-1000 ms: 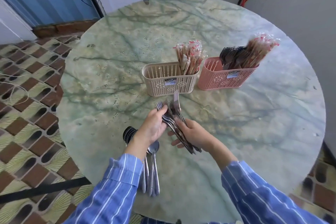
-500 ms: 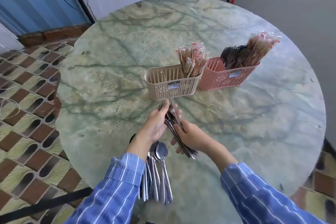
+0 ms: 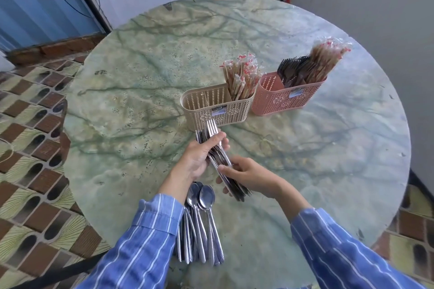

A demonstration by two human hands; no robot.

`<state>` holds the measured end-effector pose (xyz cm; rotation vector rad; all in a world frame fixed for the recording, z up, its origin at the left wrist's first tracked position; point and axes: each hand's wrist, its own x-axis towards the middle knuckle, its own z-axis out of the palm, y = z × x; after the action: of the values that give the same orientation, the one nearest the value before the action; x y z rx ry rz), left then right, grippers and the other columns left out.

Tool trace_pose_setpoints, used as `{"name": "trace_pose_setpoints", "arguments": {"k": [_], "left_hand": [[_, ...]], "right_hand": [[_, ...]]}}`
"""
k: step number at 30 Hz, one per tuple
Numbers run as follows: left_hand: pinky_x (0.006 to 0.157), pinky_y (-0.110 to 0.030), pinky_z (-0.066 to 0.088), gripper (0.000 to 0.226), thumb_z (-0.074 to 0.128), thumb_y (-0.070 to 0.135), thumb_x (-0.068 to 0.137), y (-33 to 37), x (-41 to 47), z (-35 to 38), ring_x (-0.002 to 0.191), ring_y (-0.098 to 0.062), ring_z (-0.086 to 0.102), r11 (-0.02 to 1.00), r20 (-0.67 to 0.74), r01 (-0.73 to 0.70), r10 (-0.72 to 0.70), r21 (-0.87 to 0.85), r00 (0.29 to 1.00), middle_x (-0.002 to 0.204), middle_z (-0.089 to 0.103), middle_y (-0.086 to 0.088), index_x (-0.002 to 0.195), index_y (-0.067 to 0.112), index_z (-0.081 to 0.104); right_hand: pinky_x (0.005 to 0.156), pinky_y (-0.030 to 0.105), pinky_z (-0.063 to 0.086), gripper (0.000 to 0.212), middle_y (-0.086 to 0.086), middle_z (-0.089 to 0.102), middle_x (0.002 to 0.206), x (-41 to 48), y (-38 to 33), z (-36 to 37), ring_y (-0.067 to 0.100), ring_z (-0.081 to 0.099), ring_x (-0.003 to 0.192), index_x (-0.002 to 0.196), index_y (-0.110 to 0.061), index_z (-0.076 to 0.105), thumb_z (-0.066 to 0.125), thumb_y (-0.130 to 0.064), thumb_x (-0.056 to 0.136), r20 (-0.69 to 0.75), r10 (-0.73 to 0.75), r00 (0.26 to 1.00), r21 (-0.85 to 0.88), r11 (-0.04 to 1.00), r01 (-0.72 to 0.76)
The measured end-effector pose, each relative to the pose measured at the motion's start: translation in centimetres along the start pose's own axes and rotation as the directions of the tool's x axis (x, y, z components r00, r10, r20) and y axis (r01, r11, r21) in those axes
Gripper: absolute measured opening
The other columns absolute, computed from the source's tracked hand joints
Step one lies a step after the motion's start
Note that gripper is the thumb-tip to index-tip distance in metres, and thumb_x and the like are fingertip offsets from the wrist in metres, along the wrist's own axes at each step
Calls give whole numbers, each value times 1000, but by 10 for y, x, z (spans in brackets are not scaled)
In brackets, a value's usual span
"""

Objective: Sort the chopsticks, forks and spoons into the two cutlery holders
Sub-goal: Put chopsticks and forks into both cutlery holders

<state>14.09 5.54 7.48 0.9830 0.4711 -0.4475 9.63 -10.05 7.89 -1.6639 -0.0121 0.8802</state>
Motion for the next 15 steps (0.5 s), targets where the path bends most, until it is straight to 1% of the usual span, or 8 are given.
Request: {"name": "trace_pose_setpoints", "arguments": {"k": [1, 3, 5, 7, 9, 11, 12, 15], "left_hand": [[78, -38, 59, 22, 69, 3, 82, 2, -1, 0, 82, -22, 70, 1000, 27, -6, 7, -23, 1000, 93, 70, -13, 103, -1, 62], [78, -39, 59, 22, 66, 3, 85, 4, -3, 0, 86, -23, 70, 999, 75, -11, 13, -30, 997, 100, 71, -13, 107, 2, 61], [75, -38, 60, 22, 65, 3, 86, 6, -3, 0, 81, -21, 70, 1000, 86, -9, 9, -1, 996, 96, 72, -11, 108, 4, 62], [73, -37, 60, 23, 65, 1, 86, 6, -1, 0, 76, -17, 68, 1000, 78, -15, 13, 22, 997, 89, 71, -7, 108, 4, 63], [72, -35, 60, 17, 68, 3, 83, 6, 3, 1, 72, -16, 65, 999, 35, -20, 19, 33, 999, 84, 67, -7, 99, 6, 64], [70, -32, 60, 16, 75, 12, 78, 6, 6, 3, 69, -16, 65, 997, -34, -27, 29, 72, 999, 79, 66, -8, 90, 6, 66], [69, -31, 59, 18, 76, 16, 77, 5, 7, 3, 67, -16, 64, 995, -53, -33, 38, 95, 998, 77, 67, -7, 88, 6, 67], [68, -30, 59, 17, 77, 14, 76, 6, 9, 6, 62, -13, 60, 994, -34, -54, 57, 97, 998, 74, 64, -5, 87, 6, 67]], "right_hand": [[71, 41, 58, 32, 12, 72, 102, 0, 3, -3, 30, 71, 85, 109, -3, 60, 58, -32, 95, 22, 1, 1000, 26, 1000, -1], [79, 44, 56, 32, 16, 71, 108, -1, 7, -8, 39, 68, 98, 105, -7, 66, 64, -35, 91, 56, -5, 998, 61, 998, 2], [83, 44, 54, 35, 17, 70, 111, -1, 9, -10, 44, 64, 104, 105, -8, 69, 66, -38, 87, 92, -3, 996, 100, 995, -6], [86, 43, 54, 37, 16, 69, 113, -1, 11, -10, 41, 64, 106, 108, -8, 67, 63, -39, 89, 110, -2, 994, 139, 990, -13], [85, 44, 52, 40, 16, 70, 112, -1, 12, -8, 35, 67, 100, 111, -6, 64, 61, -41, 91, 113, 3, 994, 134, 991, -18], [81, 42, 49, 39, 11, 71, 98, 0, 12, -8, 24, 65, 86, 106, -5, 65, 64, -41, 90, 112, 7, 994, 105, 994, -19], [80, 41, 48, 38, 9, 70, 93, 1, 11, -8, 21, 63, 83, 103, -4, 66, 67, -40, 89, 116, 19, 993, 89, 996, -29], [70, 35, 49, 39, 16, 69, 88, 2, 7, -7, 24, 62, 77, 98, -3, 64, 76, -36, 81, 140, 67, 988, -6, 998, -67]]}}
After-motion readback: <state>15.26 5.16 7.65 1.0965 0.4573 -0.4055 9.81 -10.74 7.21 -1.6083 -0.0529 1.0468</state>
